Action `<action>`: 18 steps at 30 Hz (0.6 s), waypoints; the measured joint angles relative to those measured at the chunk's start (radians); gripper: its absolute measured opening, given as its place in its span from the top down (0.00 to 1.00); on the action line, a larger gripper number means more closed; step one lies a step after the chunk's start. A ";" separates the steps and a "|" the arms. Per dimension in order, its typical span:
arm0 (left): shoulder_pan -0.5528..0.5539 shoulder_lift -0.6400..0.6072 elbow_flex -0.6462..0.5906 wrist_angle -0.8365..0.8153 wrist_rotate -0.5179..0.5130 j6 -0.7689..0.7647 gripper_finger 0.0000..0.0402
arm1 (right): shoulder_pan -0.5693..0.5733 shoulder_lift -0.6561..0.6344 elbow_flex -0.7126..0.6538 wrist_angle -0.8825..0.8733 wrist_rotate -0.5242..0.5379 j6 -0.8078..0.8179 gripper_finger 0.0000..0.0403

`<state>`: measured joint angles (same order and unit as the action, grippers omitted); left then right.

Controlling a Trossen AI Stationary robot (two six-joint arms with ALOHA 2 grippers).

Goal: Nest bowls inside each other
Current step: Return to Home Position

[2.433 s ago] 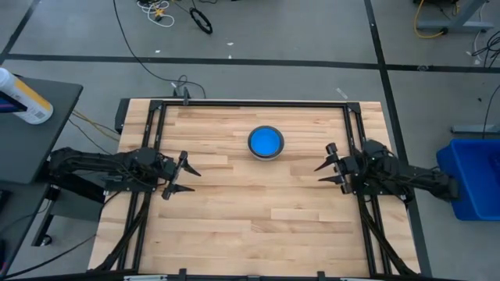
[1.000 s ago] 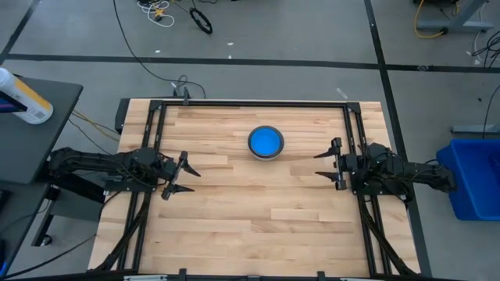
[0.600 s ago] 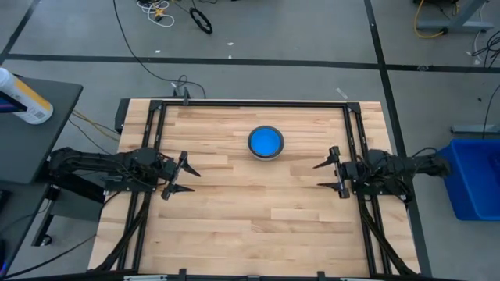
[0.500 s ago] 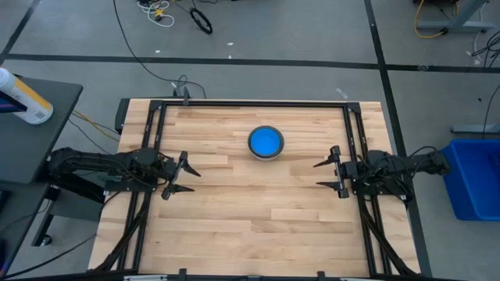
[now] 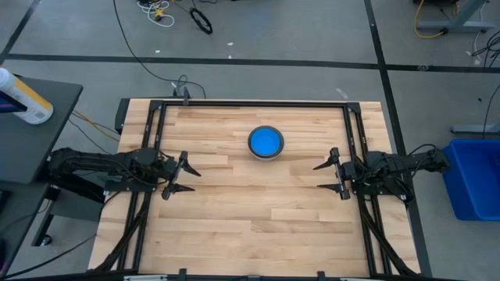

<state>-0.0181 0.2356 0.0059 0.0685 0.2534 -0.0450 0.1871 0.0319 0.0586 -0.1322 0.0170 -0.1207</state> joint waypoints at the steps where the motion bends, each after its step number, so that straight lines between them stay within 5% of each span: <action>1: 0.000 0.000 0.000 0.002 0.000 0.001 0.30 | 0.000 0.000 0.000 0.000 0.000 0.001 0.25; 8: 0.000 -0.020 0.000 0.029 0.005 0.036 0.30 | 0.000 0.000 0.000 0.000 0.000 -0.002 0.28; 15: 0.057 -0.235 0.004 -0.012 -0.026 0.042 0.30 | 0.000 0.000 0.000 -0.001 0.000 0.000 0.31; 18: 0.091 -0.231 0.030 -0.063 0.035 0.039 0.30 | 0.000 -0.001 0.001 -0.002 -0.003 0.004 0.33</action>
<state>0.0729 0.0045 0.0364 0.0054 0.2888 -0.0063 0.1869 0.0307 0.0593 -0.1337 0.0139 -0.1165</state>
